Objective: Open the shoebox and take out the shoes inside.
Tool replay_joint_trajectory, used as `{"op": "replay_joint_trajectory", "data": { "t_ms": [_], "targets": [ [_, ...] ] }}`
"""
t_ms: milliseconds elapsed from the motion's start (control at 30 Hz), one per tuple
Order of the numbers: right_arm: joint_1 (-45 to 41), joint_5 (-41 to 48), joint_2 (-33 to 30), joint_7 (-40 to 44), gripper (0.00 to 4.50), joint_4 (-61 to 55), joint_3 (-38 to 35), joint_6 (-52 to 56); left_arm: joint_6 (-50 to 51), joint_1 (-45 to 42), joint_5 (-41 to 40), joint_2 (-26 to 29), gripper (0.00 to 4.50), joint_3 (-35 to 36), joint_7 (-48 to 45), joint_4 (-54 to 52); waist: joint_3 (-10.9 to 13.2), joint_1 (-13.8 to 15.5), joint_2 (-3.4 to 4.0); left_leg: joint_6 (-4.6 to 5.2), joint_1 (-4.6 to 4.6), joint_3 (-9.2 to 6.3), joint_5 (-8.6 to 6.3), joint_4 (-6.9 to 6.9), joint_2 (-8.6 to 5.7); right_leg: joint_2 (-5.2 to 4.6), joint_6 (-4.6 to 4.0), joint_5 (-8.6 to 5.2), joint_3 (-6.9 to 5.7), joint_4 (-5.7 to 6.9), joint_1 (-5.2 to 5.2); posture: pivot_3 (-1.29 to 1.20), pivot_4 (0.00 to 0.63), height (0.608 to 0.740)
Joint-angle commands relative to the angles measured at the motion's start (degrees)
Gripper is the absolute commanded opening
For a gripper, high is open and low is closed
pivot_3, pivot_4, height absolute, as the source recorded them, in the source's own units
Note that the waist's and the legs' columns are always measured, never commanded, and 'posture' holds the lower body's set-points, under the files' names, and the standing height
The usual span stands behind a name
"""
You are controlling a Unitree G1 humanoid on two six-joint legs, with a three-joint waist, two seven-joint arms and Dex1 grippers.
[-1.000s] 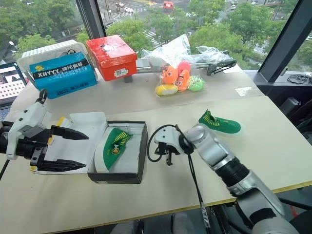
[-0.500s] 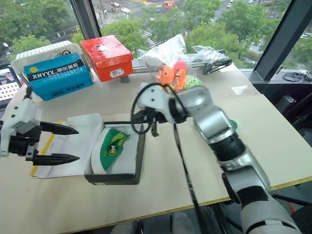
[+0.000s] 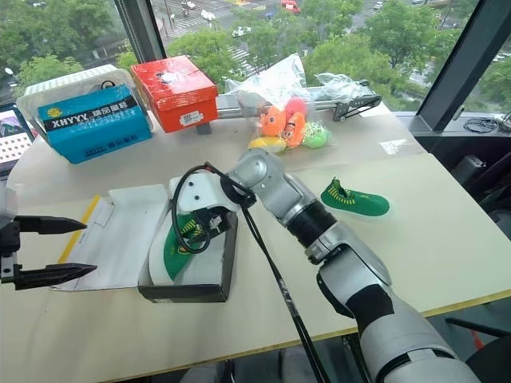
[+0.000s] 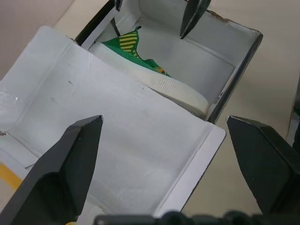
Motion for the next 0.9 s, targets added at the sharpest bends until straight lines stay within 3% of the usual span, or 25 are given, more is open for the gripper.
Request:
{"op": "replay_joint_trajectory", "data": {
  "t_ms": [33,200,333,900],
  "targets": [
    [-3.62,-1.92,1.67,-0.14,4.45,8.33,-1.13,-5.76,2.01,1.66,-0.57,-1.34,4.5,4.76,0.55,-3.71,0.0,-0.03,-0.01,-0.01,0.0,0.04,-0.01,0.0,-0.02,-0.02,-0.01,0.0,0.01,0.08,-0.08,0.0,0.15,0.74],
    [-6.88,-1.3,4.12,-1.65,4.45,23.39,-5.29,-6.51,3.43,2.68,-1.48,-2.16,4.5,6.35,1.05,-5.35,0.0,-0.11,0.0,-0.07,-0.01,0.07,-0.01,-0.01,0.02,0.01,-0.08,0.04,0.0,0.12,-0.17,0.0,0.15,0.74],
    [-8.02,-5.76,4.8,-7.36,4.45,31.23,-4.81,-9.52,3.44,3.24,-1.67,-2.16,4.5,6.56,1.47,-5.69,0.0,-0.13,0.0,-0.1,0.0,0.06,-0.02,-0.04,0.03,0.01,-0.09,0.05,0.01,0.12,-0.17,0.0,0.15,0.74],
    [-6.42,-10.59,9.53,-10.58,4.45,34.5,-5.48,-10.91,2.25,1.13,-2.61,-0.86,4.5,3.46,2.7,-4.39,-0.01,-0.46,0.0,-0.2,0.15,0.07,-0.04,-0.06,0.04,0.05,-0.17,0.09,0.01,0.22,-0.14,0.0,0.15,0.74]
  ]
}}
